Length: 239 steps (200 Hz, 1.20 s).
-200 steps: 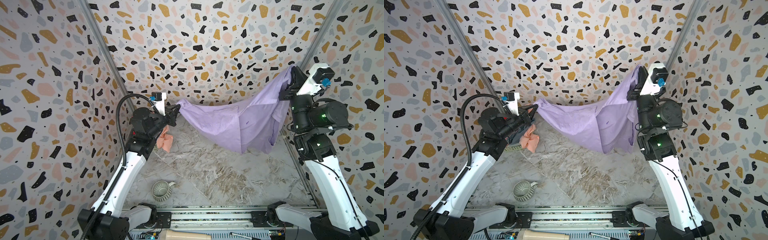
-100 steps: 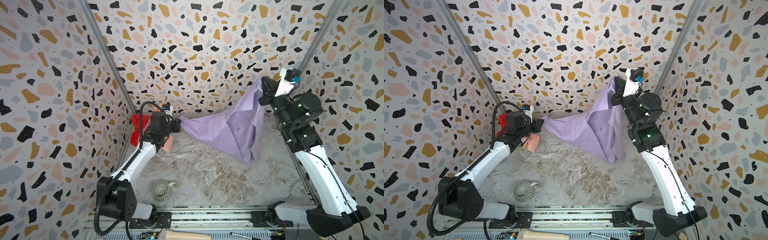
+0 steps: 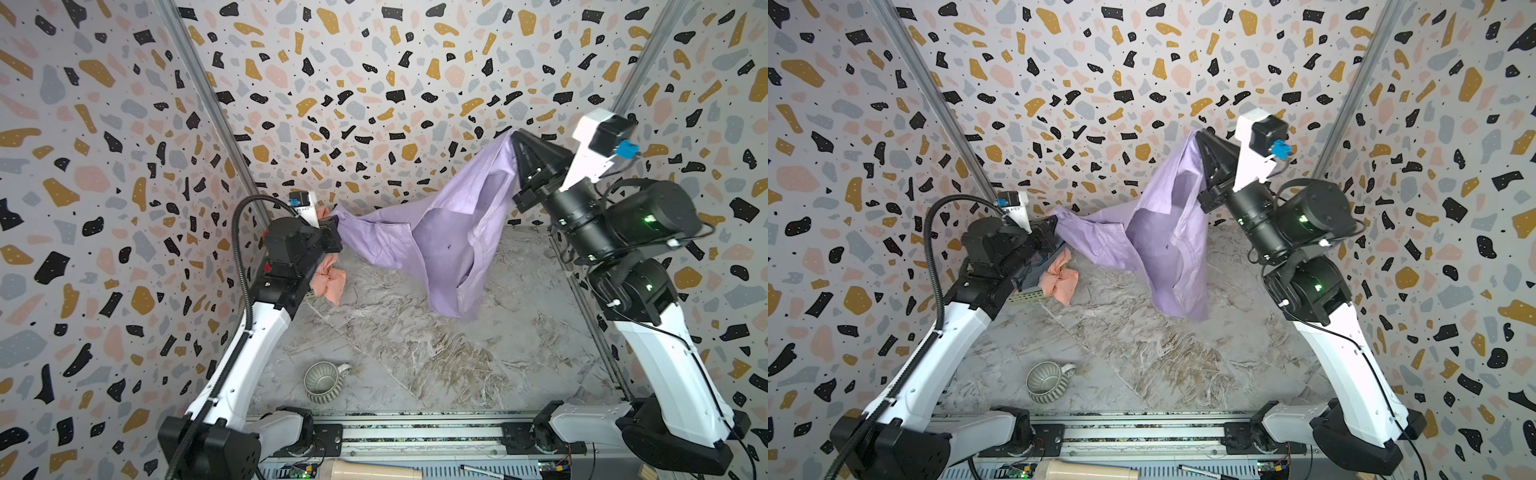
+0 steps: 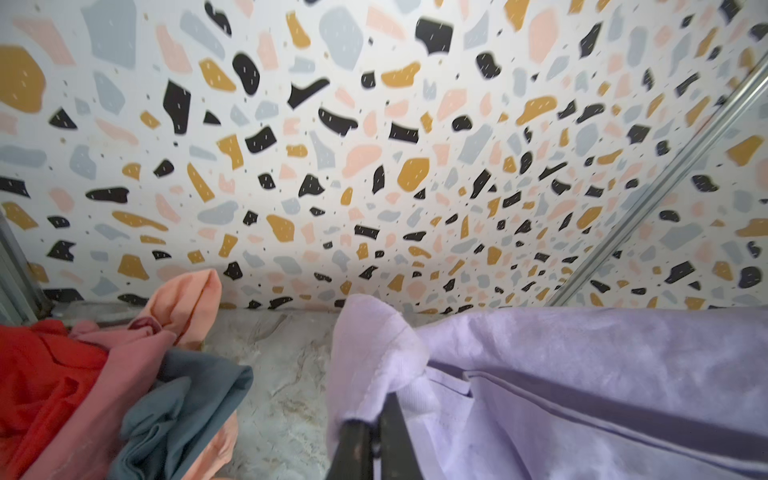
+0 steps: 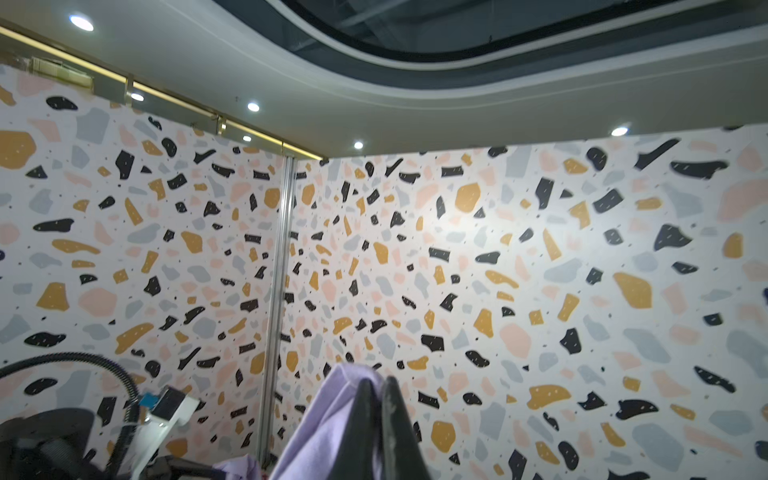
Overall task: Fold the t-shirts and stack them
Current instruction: 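Lower the stretched lavender shirt onto the table with both grippers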
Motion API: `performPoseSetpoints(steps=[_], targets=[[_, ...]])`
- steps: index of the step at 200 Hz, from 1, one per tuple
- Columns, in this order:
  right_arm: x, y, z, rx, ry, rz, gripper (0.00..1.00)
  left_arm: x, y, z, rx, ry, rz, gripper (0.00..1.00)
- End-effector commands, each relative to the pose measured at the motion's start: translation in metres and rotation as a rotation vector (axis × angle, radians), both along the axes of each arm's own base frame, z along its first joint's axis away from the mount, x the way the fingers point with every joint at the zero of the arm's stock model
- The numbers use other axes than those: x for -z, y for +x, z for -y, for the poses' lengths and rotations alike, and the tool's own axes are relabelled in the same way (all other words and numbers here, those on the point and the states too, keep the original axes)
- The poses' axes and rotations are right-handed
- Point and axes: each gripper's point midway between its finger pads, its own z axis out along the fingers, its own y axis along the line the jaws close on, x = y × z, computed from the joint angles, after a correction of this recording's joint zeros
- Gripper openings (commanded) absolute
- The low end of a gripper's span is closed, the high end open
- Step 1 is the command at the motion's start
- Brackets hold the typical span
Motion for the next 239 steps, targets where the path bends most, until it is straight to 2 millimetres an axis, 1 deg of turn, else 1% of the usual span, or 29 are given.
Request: performPoseSetpoints(steps=[1,16,28,41,52,59,73,94,106,119,125,127,130,131,132,138,140,147,148,149,150,155,163,173,179,186,204,224,239], targets=[[-0.028,-0.021,0.036,0.134,0.036,0.102,0.0,-0.057,-0.029,-0.001,0.027,-0.018,0.167,0.0],[-0.023,-0.014,0.048,0.229,0.032,0.098,0.0,-0.068,-0.039,-0.002,0.029,-0.024,0.192,0.0],[-0.011,-0.002,0.057,0.322,0.039,0.081,0.0,-0.07,-0.04,-0.001,0.041,-0.033,0.196,0.0],[0.008,0.014,0.056,0.389,0.009,0.069,0.0,-0.063,-0.035,0.006,0.073,-0.052,0.182,0.0],[0.029,0.035,0.054,0.444,-0.023,0.028,0.0,-0.052,-0.027,0.011,0.095,-0.07,0.155,0.0],[0.041,0.049,0.055,0.475,-0.044,-0.001,0.0,-0.042,-0.019,0.014,0.106,-0.076,0.133,0.0],[0.08,0.093,0.063,0.536,-0.078,-0.096,0.0,-0.018,-0.003,0.022,0.137,-0.096,0.085,0.0],[0.146,0.158,0.097,0.554,-0.063,-0.26,0.0,0.028,0.026,0.039,0.202,-0.139,-0.004,0.0],[0.185,0.191,0.112,0.552,-0.057,-0.352,0.0,0.062,0.045,0.05,0.238,-0.15,-0.086,0.0],[0.229,0.228,0.119,0.526,-0.085,-0.445,0.0,0.094,0.065,0.063,0.283,-0.146,-0.146,0.17],[0.25,0.244,0.121,0.518,-0.091,-0.483,0.01,0.109,0.076,0.065,0.276,-0.139,-0.182,0.22],[0.252,0.246,0.122,0.518,-0.09,-0.487,0.01,0.114,0.08,0.065,0.272,-0.138,-0.193,0.23],[0.267,0.258,0.122,0.509,-0.102,-0.514,0.04,0.119,0.084,0.066,0.268,-0.135,-0.203,0.26],[0.267,0.258,0.122,0.509,-0.102,-0.514,0.04,0.122,0.086,0.066,0.267,-0.133,-0.208,0.26],[0.274,0.263,0.122,0.501,-0.106,-0.526,0.05,0.124,0.087,0.066,0.266,-0.132,-0.211,0.27],[0.295,0.279,0.122,0.487,-0.12,-0.563,0.12,0.134,0.096,0.065,0.248,-0.121,-0.228,0.34],[0.298,0.281,0.122,0.487,-0.121,-0.569,0.14,0.136,0.1,0.064,0.236,-0.121,-0.232,0.37],[0.319,0.3,0.125,0.49,-0.134,-0.611,0.29,0.14,0.111,0.061,0.204,-0.11,-0.236,0.42],[0.319,0.3,0.125,0.49,-0.134,-0.611,0.29,0.143,0.112,0.06,0.199,-0.105,-0.248,0.42],[0.323,0.303,0.126,0.492,-0.138,-0.619,0.35,0.144,0.113,0.06,0.195,-0.1,-0.253,0.43],[0.323,0.303,0.126,0.492,-0.138,-0.619,0.35,0.147,0.114,0.06,0.191,-0.096,-0.262,0.43],[0.339,0.316,0.129,0.497,-0.149,-0.654,0.48,0.15,0.119,0.057,0.171,-0.08,-0.272,0.46],[0.354,0.328,0.133,0.505,-0.157,-0.698,0.54,0.153,0.127,0.052,0.133,-0.065,-0.281,0.5],[0.365,0.335,0.137,0.521,-0.155,-0.74,0.56,0.153,0.132,0.048,0.105,-0.043,-0.285,0.59],[0.37,0.335,0.138,0.525,-0.152,-0.757,0.58,0.153,0.133,0.045,0.085,-0.033,-0.292,0.61],[0.372,0.332,0.139,0.526,-0.148,-0.763,0.64,0.155,0.132,0.042,0.067,-0.02,-0.3,0.62],[0.375,0.319,0.141,0.528,-0.126,-0.794,0.66,0.165,0.122,0.046,0.048,0.038,-0.338,0.62],[0.388,0.3,0.145,0.536,-0.09,-0.899,0.66,0.188,0.101,0.069,0.076,0.151,-0.41,0.62],[0.403,0.279,0.144,0.517,-0.063,-0.97,0.66,0.209,0.078,0.095,0.129,0.225,-0.457,0.61]])
